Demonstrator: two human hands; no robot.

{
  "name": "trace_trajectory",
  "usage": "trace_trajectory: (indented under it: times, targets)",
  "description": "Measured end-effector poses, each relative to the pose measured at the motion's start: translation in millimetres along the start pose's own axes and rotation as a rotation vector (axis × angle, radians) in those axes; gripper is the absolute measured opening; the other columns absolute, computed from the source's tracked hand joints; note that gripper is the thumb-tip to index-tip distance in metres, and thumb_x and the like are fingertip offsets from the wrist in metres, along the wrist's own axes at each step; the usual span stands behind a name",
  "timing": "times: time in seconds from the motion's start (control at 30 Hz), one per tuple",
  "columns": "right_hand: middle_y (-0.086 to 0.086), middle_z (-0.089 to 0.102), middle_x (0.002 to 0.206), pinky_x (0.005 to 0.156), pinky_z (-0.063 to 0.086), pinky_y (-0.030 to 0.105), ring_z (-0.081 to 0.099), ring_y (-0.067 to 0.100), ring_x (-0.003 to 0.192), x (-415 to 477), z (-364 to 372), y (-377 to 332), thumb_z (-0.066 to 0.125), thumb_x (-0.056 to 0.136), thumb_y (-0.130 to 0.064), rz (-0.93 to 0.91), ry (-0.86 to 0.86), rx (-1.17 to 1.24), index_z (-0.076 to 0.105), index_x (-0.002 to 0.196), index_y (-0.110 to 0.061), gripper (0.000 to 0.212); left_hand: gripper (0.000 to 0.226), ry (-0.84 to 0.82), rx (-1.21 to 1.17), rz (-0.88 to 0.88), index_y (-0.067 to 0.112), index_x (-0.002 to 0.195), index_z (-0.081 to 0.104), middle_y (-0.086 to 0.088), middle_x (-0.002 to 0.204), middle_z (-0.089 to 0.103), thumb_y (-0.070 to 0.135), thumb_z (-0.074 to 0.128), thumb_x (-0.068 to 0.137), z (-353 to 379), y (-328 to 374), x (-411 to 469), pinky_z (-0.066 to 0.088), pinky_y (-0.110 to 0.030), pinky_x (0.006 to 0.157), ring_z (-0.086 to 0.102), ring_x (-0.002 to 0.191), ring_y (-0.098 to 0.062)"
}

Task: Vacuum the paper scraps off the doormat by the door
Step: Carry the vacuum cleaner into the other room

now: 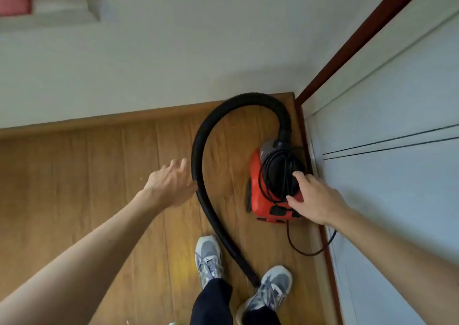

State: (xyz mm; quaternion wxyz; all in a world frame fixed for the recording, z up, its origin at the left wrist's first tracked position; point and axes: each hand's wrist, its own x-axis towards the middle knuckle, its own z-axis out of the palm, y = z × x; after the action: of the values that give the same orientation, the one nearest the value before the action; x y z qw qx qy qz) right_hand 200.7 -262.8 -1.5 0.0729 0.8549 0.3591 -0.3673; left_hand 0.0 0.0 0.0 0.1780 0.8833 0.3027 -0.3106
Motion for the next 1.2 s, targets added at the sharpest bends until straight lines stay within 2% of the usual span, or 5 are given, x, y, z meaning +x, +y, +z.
trace_trajectory:
  times: [0.43,0.7,0.93,1.07,1.2]
  targets:
    - [0.017,0.052,0.139,0.090,0.055,0.049,0.056,0.035,0.121,79,96,7,0.059,0.092,-0.042,0.194,0.375,0.466,0.014,0.152,-0.015,0.079,0.076,0.079,-0.411,-0.263,0.009,0.151,0.017,-0.024,0.134,0.050,0.043,0.055,0.095,119,-11,84,0.047,-0.045,0.081,0.056,0.112,-0.039]
    - [0.013,0.055,0.136,0.096,0.051,0.040,0.056,0.029,0.122,106,124,-1,0.059,0.094,-0.040,0.249,0.592,0.738,0.025,0.146,-0.015,0.067,0.084,0.279,-0.790,-0.370,0.035,0.151,0.009,-0.018,0.125,0.057,0.042,0.063,0.088,162,-6,123,0.057,-0.048,0.081,0.064,0.098,-0.035]
    - [0.004,0.066,0.113,0.077,0.055,0.023,0.067,0.016,0.097,124,140,-1,0.054,0.098,-0.034,0.191,0.732,0.853,0.032,0.137,-0.015,0.049,0.063,0.450,-0.954,-0.386,0.036,0.148,0.024,-0.011,0.130,0.061,0.031,0.059,0.096,184,7,138,0.058,-0.047,0.088,0.065,0.107,-0.031]
    - [0.006,0.067,0.082,0.052,0.057,0.042,0.064,0.019,0.056,126,144,2,0.043,0.102,-0.040,0.196,0.737,0.823,0.031,0.134,-0.019,0.040,0.051,0.529,-0.978,-0.342,0.029,0.144,0.032,-0.012,0.117,0.064,0.024,0.056,0.099,190,12,138,0.059,-0.037,0.078,0.066,0.092,-0.024]
    - [-0.003,0.061,0.075,0.054,0.057,0.042,0.064,0.022,0.058,123,140,0,0.045,0.103,-0.033,0.190,0.755,0.813,0.036,0.135,-0.009,0.040,0.051,0.560,-0.967,-0.296,0.034,0.143,0.029,-0.012,0.115,0.063,0.028,0.055,0.099,188,13,128,0.060,-0.048,0.082,0.066,0.098,-0.029]
